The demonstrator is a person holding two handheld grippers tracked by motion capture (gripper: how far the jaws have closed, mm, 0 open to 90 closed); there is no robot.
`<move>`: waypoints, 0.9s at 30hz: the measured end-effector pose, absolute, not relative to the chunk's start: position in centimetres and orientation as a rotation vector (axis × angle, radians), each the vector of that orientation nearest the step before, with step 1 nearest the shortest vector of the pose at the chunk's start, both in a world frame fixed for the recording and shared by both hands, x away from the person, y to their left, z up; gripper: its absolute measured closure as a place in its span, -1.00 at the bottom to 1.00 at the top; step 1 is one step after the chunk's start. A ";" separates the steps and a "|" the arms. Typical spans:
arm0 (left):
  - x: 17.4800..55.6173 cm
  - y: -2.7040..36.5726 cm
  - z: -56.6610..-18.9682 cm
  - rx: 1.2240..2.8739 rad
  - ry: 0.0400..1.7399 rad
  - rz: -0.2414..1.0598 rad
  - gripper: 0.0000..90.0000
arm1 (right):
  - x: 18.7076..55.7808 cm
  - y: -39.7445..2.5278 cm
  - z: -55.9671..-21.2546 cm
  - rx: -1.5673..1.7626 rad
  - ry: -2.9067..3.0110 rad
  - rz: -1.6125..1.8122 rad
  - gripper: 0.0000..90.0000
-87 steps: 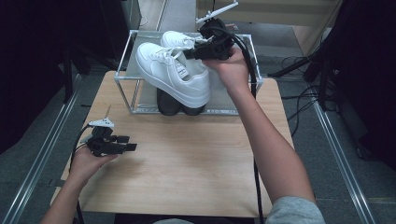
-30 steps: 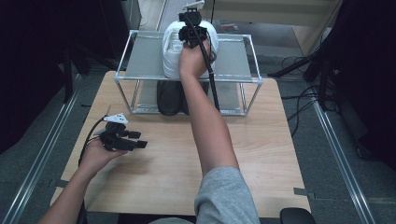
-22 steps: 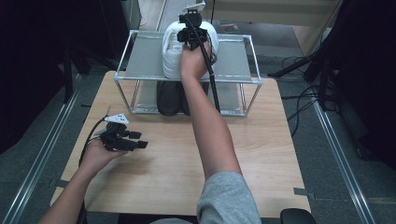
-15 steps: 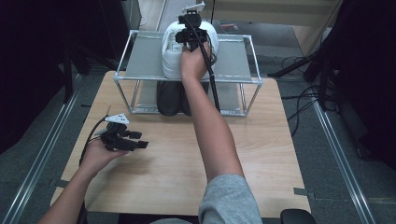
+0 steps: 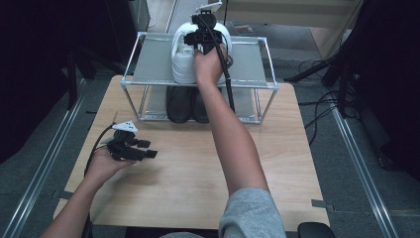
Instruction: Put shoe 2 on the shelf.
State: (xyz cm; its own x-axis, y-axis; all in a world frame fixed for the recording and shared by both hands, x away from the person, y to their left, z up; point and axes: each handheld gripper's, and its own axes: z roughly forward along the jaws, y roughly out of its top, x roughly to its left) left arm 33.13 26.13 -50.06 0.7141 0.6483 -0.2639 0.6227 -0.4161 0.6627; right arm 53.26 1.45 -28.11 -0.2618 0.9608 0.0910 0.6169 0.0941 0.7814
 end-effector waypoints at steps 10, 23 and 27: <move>33.1 26.1 -50.1 2.147 0.961 0.040 -0.10 | 53.0 1.0 -27.5 1.546 1.968 1.029 -0.12; 33.1 26.2 -50.2 2.148 0.971 0.042 -0.10 | 51.2 0.4 -25.7 1.487 2.015 1.061 -0.12; 33.1 26.1 -50.2 2.151 0.974 0.045 -0.10 | 50.2 0.3 -24.9 1.453 2.032 1.089 -0.12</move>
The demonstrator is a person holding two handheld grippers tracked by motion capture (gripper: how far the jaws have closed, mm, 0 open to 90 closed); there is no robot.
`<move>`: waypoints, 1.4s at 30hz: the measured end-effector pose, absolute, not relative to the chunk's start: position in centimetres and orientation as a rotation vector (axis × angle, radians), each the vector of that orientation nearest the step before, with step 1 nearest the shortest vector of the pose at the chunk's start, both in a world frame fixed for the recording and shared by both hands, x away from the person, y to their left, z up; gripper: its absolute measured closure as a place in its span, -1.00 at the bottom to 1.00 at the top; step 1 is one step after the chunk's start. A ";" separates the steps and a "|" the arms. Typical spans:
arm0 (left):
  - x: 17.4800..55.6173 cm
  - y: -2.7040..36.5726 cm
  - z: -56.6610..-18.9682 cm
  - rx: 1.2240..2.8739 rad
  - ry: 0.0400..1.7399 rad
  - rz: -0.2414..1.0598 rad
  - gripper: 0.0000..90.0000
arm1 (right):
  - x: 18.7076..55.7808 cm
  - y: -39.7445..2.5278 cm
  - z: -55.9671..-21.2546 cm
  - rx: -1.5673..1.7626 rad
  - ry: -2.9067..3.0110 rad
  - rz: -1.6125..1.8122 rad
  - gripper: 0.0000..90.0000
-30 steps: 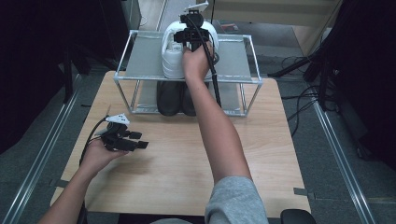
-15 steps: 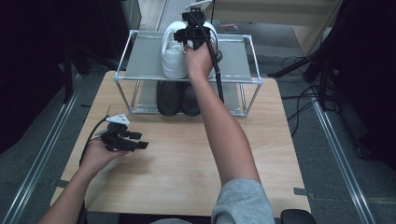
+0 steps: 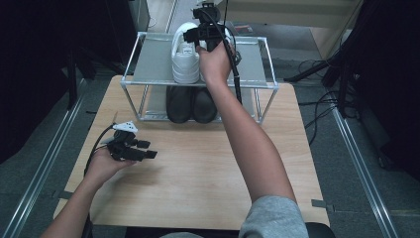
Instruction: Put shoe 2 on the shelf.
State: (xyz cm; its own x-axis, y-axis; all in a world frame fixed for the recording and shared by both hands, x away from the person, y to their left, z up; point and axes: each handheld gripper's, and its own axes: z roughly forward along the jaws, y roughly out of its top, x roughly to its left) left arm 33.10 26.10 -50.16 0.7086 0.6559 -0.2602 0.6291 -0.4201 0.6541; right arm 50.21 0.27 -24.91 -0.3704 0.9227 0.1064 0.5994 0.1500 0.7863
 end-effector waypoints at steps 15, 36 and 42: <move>33.1 26.0 -50.3 2.162 0.967 0.040 -0.10 | 47.7 -0.7 -23.4 1.369 2.111 1.172 -0.14; 33.1 25.9 -50.4 2.179 0.973 0.044 -0.11 | 43.3 -4.4 -25.6 1.169 2.233 1.291 -0.20; 33.1 25.9 -50.4 2.178 0.978 0.047 -0.11 | 42.4 -5.3 -26.7 1.083 2.284 1.324 -0.41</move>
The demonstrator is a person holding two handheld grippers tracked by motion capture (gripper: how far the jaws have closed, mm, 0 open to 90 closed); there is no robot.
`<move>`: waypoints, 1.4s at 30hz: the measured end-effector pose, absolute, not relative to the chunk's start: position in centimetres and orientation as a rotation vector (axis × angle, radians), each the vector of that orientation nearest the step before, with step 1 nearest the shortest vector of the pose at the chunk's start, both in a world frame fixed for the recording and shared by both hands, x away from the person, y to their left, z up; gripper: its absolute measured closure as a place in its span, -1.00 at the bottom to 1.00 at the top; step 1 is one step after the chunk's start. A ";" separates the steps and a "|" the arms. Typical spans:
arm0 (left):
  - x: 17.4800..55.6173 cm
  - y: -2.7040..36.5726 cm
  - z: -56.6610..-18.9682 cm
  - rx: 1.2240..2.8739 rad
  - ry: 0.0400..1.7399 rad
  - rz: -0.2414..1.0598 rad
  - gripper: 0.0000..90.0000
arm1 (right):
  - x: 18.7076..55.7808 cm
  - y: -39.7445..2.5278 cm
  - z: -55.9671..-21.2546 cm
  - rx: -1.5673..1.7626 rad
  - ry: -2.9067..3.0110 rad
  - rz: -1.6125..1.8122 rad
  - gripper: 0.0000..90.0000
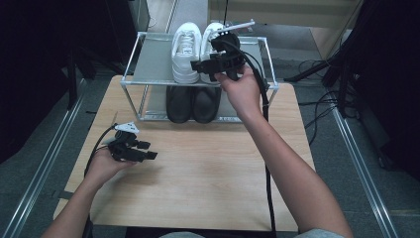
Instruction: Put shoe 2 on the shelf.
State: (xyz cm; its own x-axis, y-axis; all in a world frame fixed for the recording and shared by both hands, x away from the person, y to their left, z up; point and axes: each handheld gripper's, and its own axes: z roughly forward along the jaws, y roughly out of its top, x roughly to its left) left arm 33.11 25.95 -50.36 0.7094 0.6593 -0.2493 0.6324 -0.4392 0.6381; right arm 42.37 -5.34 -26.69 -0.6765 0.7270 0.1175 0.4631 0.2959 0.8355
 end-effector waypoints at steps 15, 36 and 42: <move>33.1 26.0 -50.3 2.173 0.975 0.053 -0.11 | 40.1 -7.6 -31.4 0.928 2.403 1.438 -0.47; 33.1 26.1 -50.4 2.173 0.978 0.070 -0.11 | 38.6 -12.6 -38.2 0.884 2.452 1.419 -0.46; 33.1 26.0 -50.4 2.178 0.981 0.068 -0.11 | 37.8 -13.9 -39.8 0.881 2.435 1.406 -0.46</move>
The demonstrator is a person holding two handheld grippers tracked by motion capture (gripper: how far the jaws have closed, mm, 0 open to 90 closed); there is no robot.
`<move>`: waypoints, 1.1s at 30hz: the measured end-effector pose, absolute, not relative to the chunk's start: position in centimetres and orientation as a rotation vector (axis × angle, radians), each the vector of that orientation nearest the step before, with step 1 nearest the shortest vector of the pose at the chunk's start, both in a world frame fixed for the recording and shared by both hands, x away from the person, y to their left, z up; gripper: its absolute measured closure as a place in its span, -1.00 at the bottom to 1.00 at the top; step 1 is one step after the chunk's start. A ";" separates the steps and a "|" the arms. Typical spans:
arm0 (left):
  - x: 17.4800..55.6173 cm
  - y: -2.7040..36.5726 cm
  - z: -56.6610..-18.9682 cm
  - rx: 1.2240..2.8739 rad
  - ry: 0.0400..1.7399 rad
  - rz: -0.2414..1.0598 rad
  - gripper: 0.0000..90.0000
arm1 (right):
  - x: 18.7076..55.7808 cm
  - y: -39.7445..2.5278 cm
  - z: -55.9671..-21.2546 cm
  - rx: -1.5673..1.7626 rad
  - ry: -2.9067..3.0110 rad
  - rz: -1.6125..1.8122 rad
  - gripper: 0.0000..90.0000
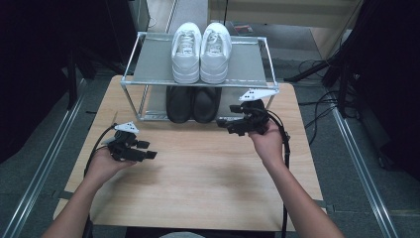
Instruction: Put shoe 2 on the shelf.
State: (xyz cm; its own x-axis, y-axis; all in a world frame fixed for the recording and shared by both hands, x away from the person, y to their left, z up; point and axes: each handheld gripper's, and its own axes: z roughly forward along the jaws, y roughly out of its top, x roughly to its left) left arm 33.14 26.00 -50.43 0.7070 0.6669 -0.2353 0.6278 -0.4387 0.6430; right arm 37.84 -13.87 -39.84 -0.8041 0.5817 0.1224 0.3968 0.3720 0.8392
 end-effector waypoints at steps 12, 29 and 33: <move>33.1 26.0 -50.5 2.178 0.982 0.062 -0.11 | 36.7 -16.0 -42.4 0.921 2.421 1.390 -0.46; 33.1 25.9 -50.5 2.189 0.979 0.059 -0.11 | 35.1 -18.1 -44.9 0.949 2.380 1.379 -0.46; 33.1 25.8 -50.5 2.192 0.975 0.060 -0.11 | 34.7 -18.2 -45.6 0.934 2.384 1.381 -0.46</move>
State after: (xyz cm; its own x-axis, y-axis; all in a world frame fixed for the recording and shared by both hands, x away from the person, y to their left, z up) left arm 33.15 25.82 -50.50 0.7120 0.6617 -0.2348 0.6278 -0.4501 0.6351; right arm 34.71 -18.18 -45.55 -0.7698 0.6284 0.1118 0.4096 0.3520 0.8417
